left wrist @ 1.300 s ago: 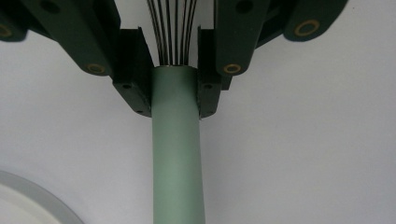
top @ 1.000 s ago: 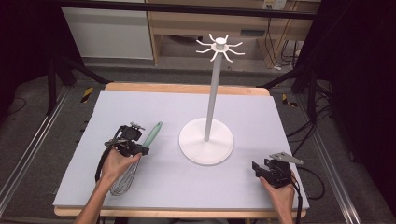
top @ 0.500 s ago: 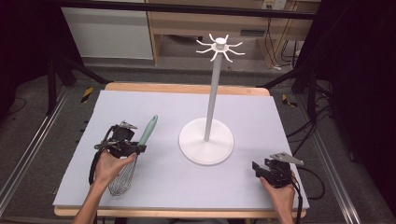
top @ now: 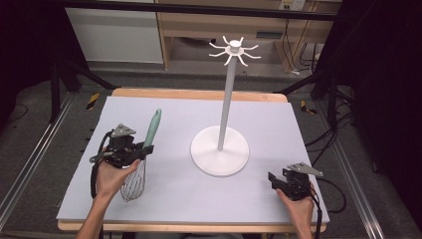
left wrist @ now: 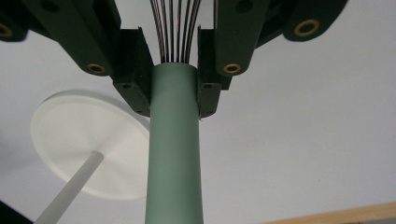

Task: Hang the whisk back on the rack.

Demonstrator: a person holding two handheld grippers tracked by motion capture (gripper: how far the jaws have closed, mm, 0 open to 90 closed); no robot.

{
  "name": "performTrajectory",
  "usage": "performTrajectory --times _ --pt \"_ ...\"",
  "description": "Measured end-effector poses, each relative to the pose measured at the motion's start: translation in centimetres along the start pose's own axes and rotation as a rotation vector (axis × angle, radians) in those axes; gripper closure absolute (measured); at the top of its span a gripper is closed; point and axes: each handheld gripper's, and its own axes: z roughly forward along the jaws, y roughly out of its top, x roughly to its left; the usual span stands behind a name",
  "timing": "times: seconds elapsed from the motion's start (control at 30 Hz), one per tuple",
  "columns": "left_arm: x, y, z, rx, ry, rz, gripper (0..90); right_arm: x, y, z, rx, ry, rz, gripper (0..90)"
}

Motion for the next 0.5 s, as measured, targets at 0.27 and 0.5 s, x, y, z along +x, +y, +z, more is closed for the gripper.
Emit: performTrajectory --times 0.27,0.5 --pt "-0.5 0.5 -1.0 -0.095 -0.011 0.009 68.9 0.0 0.0 0.0 -0.005 -0.005 0.002 39.0" --pt "-0.9 0.7 -1.3 -0.177 -0.024 0.009 68.9 0.0 0.0 0.1 -0.016 -0.012 -0.001 36.5"
